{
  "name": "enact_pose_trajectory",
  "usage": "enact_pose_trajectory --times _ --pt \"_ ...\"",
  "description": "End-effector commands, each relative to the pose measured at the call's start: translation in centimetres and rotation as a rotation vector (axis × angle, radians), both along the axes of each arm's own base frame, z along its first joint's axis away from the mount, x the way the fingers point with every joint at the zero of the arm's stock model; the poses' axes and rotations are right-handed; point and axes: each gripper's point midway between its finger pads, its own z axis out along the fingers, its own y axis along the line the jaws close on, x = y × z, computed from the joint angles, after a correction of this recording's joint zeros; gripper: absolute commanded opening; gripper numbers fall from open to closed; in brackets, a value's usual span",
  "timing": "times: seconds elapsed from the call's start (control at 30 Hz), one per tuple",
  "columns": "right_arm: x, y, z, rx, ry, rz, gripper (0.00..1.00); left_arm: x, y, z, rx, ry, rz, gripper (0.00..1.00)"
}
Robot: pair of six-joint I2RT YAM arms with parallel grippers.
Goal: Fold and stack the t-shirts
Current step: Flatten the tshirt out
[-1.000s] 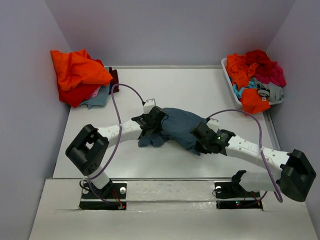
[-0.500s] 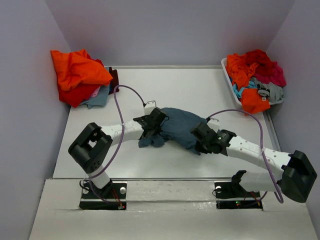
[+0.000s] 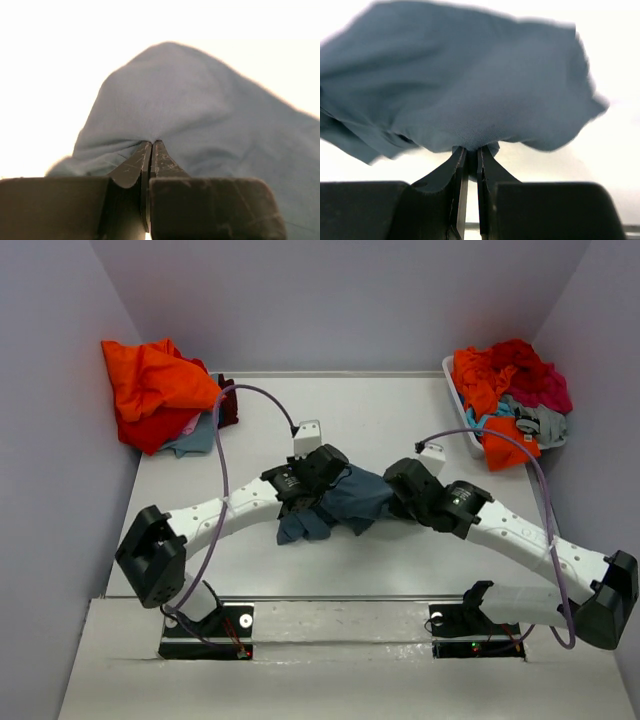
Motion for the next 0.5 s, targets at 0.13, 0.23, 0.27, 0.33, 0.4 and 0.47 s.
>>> enact_pose_trajectory --times 0.13,0.23,0.27,0.33,0.4,0.47 --pt "3.1 -0.2 10.8 -0.015 -0.268 0.031 0.07 -0.7 4.3 11.4 -0.010 -0.240 0.121 0.06" --pt "3.0 -0.6 12.7 -0.012 -0.322 0.046 0.07 -1.5 4.9 12.9 -0.015 -0.276 0.130 0.06" --pt "3.0 -0.7 13.2 -0.008 -0.338 0.050 0.07 -1.9 5.4 13.6 -0.006 -0.298 0.137 0.06" --pt "2.9 -0.9 14.7 0.001 -0.388 0.071 0.07 -2.7 5.3 14.6 -0.003 -0.326 0.134 0.06" --pt "2.9 -1.2 15.6 0.008 -0.420 0.080 0.07 -3.3 5.9 15.8 0.011 -0.362 0.153 0.06" --pt "2.5 -1.7 16.7 0.030 -0.453 0.077 0.07 -3.6 6.8 16.7 0.032 -0.385 0.183 0.06"
